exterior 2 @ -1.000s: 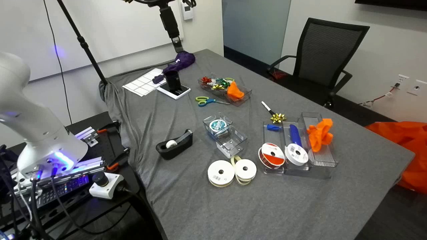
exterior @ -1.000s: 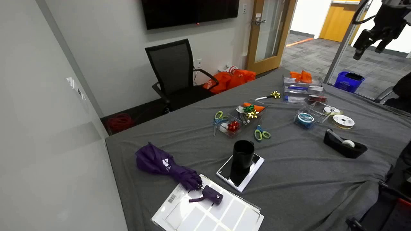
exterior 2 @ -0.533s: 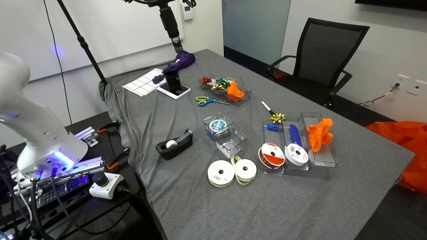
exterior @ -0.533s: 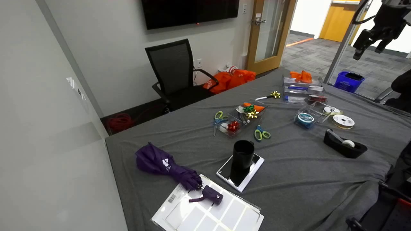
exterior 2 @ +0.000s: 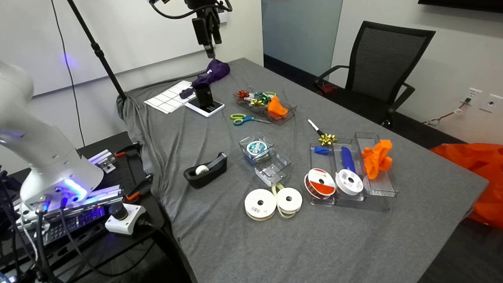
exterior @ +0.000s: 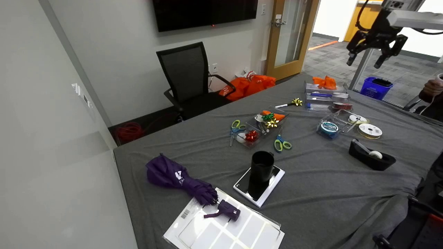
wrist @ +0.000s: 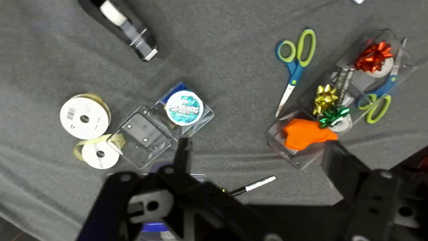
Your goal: Move the green object to the object on the right
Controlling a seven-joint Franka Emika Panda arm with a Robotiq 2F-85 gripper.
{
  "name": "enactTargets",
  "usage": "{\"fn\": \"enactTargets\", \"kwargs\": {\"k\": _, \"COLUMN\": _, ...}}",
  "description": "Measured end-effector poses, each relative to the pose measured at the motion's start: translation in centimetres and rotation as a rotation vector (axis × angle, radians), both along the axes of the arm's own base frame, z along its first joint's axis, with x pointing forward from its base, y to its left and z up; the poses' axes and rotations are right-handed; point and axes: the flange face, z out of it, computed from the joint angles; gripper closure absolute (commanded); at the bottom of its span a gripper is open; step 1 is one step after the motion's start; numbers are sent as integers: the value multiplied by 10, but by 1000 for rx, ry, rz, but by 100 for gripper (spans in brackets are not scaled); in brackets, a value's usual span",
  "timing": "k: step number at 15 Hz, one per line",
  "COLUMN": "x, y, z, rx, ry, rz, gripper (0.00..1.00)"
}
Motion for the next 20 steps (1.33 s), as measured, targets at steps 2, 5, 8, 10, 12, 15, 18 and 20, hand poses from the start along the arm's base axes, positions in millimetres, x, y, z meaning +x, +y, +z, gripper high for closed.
{"fn": "enactTargets", "kwargs": {"k": 2, "x": 24, "y": 14, "z": -3, "rx": 64, "ry": -6, "rz": -103, "gripper": 0}}
{"fn": "enactTargets", "kwargs": {"k": 5, "x": 63, "y": 27, "z": -10, "rx": 151, "ry": -12, "rz": -257, "gripper": 0}}
{"fn": "enactTargets", "kwargs": {"k": 8, "x": 101, "y": 32, "z": -22, "rx": 235, "ry": -35, "rz": -409, "gripper": 0}}
{"fn": "enactTargets", "kwargs": {"k": 10, "x": 127, "y": 35, "z": -31, "rx": 299, "ry": -69, "rz": -501, "gripper": 0}}
{"fn": "enactTargets", "kwargs": {"k": 12, "x": 152, "y": 35, "z": -43, "rx": 355, "ry": -123, "rz": -583, "gripper": 0}}
{"fn": "enactTargets", "kwargs": {"k": 15, "x": 180, "y": 30, "z": -68, "rx": 377, "ry": -209, "rz": -644, "gripper": 0}}
{"fn": "enactTargets", "kwargs": {"k": 18, "x": 198, "y": 26, "z": -100, "rx": 353, "ry": -241, "rz": -662, "gripper": 0}}
{"fn": "enactTargets", "kwargs": {"k": 20, "x": 201, "y": 26, "z": -110, "rx": 348, "ry": -231, "rz": -664, "gripper": 0}}
